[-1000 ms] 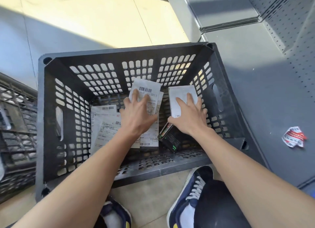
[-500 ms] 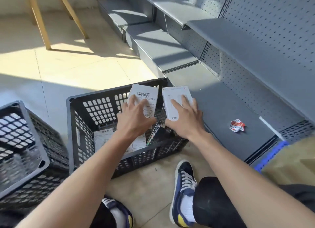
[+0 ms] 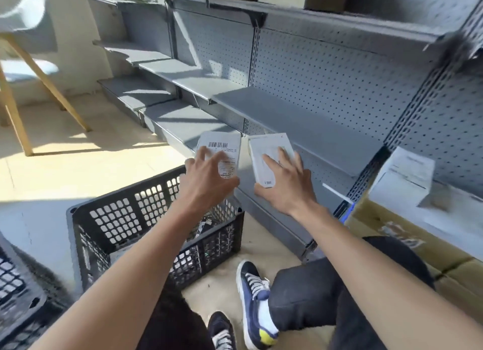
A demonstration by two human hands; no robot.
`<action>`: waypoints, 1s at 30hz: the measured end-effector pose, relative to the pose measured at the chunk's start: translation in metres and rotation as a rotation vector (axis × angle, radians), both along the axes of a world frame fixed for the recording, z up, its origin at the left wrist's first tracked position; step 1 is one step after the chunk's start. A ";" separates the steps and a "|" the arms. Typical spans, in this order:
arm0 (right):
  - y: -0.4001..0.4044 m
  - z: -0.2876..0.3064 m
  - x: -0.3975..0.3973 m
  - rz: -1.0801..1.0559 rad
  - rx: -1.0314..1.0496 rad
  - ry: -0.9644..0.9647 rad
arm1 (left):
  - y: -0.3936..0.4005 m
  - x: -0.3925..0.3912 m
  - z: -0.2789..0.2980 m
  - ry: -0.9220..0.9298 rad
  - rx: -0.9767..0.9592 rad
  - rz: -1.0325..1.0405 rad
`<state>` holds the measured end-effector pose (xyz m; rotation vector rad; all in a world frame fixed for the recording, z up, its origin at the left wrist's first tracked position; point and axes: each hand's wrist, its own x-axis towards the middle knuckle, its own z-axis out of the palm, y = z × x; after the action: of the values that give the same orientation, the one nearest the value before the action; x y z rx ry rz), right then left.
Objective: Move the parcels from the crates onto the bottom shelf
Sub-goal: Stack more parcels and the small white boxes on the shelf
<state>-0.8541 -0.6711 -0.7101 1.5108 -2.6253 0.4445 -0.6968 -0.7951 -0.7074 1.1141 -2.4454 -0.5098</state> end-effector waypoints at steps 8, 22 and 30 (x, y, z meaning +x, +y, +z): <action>0.102 0.036 -0.047 -0.215 -0.065 0.041 | 0.062 -0.079 0.030 0.006 -0.019 -0.199; 0.260 0.043 -0.126 -0.458 -0.135 0.015 | 0.200 -0.210 0.056 0.021 -0.041 -0.451; 0.329 0.037 -0.173 -0.574 -0.147 0.019 | 0.269 -0.282 0.052 0.011 -0.042 -0.562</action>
<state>-1.0270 -0.3421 -0.6730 0.6646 -2.7654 0.5385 -0.9791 -0.5257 -0.6553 0.3869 -2.7321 -0.6170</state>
